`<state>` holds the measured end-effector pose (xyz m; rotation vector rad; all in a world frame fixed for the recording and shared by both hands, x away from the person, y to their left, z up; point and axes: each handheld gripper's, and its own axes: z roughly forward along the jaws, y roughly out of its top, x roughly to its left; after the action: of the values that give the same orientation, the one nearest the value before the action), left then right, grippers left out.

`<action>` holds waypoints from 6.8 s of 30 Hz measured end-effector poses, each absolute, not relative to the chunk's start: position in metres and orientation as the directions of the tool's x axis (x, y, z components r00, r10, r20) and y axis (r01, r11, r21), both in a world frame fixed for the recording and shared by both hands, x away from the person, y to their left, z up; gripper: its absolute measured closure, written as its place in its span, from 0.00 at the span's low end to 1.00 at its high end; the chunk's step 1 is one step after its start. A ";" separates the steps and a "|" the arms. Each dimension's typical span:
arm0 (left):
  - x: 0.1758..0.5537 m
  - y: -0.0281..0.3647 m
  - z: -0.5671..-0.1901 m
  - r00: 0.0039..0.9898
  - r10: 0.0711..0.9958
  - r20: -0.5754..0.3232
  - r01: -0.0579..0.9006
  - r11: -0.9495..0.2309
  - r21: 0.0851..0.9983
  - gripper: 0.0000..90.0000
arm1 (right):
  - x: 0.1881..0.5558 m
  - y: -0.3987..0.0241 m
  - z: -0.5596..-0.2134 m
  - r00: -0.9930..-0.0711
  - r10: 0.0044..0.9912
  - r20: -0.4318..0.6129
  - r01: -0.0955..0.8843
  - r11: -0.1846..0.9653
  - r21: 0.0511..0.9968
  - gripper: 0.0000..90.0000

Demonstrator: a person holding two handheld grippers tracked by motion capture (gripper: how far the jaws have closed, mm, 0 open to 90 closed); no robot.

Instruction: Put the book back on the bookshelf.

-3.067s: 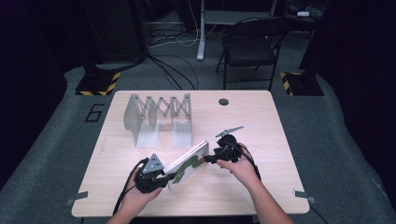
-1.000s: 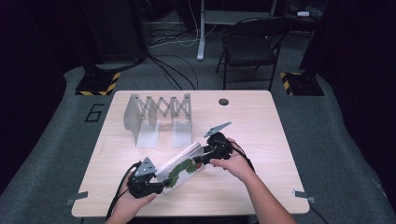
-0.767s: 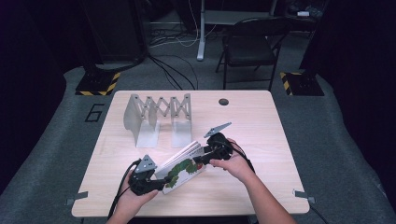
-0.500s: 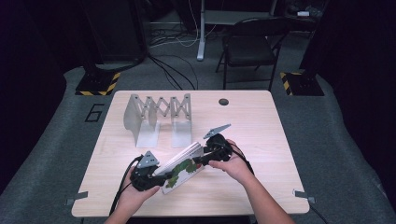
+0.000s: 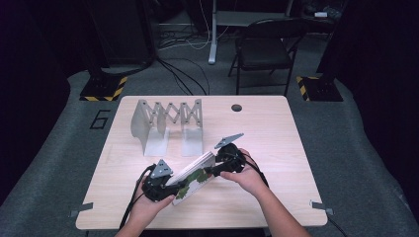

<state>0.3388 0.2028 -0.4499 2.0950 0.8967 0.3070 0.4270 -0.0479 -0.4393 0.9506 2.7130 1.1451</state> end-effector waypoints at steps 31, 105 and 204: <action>0.335 0.195 -0.447 0.762 0.647 -0.008 0.443 -0.512 0.736 0.84 | 0.428 -0.058 -0.446 -0.783 0.580 0.225 0.561 0.502 0.658 0.44; 0.343 0.202 -0.431 0.755 0.655 -0.037 0.492 -0.528 0.692 0.84 | 0.432 -0.078 -0.445 -0.752 0.617 0.233 0.580 0.451 0.678 0.43; 0.338 0.326 -0.382 0.489 0.872 0.003 0.598 -0.338 0.726 0.84 | 0.437 -0.092 -0.449 -0.701 0.673 0.235 0.621 0.415 0.664 0.41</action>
<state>0.3384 0.3258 -0.3821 2.0637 1.2065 0.5232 0.4369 -0.0922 -0.4491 1.1838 2.5847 1.1670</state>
